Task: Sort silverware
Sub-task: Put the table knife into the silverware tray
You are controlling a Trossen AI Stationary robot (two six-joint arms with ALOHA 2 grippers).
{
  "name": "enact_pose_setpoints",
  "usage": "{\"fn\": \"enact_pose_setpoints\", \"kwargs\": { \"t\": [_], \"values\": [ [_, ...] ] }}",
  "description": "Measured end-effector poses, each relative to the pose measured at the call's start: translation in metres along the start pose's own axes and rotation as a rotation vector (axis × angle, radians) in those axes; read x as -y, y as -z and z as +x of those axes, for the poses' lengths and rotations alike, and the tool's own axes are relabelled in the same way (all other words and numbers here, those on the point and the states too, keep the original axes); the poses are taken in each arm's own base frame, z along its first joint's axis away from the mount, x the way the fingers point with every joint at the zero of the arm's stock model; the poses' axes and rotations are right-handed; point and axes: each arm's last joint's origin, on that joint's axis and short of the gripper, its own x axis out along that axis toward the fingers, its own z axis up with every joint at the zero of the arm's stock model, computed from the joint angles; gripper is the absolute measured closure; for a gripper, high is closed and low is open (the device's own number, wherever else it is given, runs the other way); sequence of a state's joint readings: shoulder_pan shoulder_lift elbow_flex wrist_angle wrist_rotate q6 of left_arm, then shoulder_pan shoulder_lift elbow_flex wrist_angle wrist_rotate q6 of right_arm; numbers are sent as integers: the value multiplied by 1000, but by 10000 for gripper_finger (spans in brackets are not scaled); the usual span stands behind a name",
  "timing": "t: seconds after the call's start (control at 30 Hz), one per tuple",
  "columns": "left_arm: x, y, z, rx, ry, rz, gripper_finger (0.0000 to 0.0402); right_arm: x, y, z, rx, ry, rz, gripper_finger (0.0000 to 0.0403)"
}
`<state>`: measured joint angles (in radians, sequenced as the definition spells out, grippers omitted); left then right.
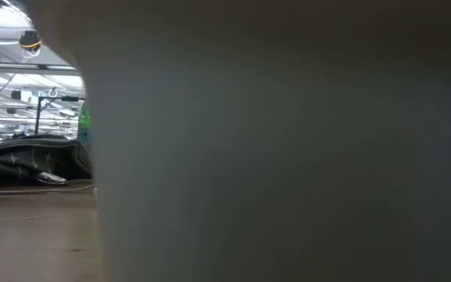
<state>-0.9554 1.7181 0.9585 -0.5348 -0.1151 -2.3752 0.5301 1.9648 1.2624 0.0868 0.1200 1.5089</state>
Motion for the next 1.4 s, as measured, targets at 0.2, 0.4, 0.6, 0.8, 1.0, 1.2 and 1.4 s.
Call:
{"fn": "enact_pose_setpoints", "kwargs": {
  "t": [0.2, 0.4, 0.6, 0.8, 1.0, 1.2, 1.4],
  "values": [
    [-1, -1, 2, 12, -7, 3, 286, -4, 0, 0, 3, -44, -23, 297],
    [-5, -6, 2, 69, -40, 23, 286, -11, -1, -1, 12, -114, -73, 297],
    [-9, -15, 0, 144, -104, 83, 286, -14, -1, -1, 16, -145, -86, 297],
    [-11, -31, -1, 227, -208, 210, 286, -14, -1, -1, 16, -146, -86, 297],
    [-8, -44, -2, 273, -286, 375, 286, -14, -1, -1, 15, -147, -87, 297],
    [-4, -58, -3, 280, -356, 468, 286, -14, -1, -1, 15, -146, -87, 297],
    [3, -64, -19, 262, -296, 366, 286, -14, -1, -1, 29, -144, -113, 297]
  ]
}}
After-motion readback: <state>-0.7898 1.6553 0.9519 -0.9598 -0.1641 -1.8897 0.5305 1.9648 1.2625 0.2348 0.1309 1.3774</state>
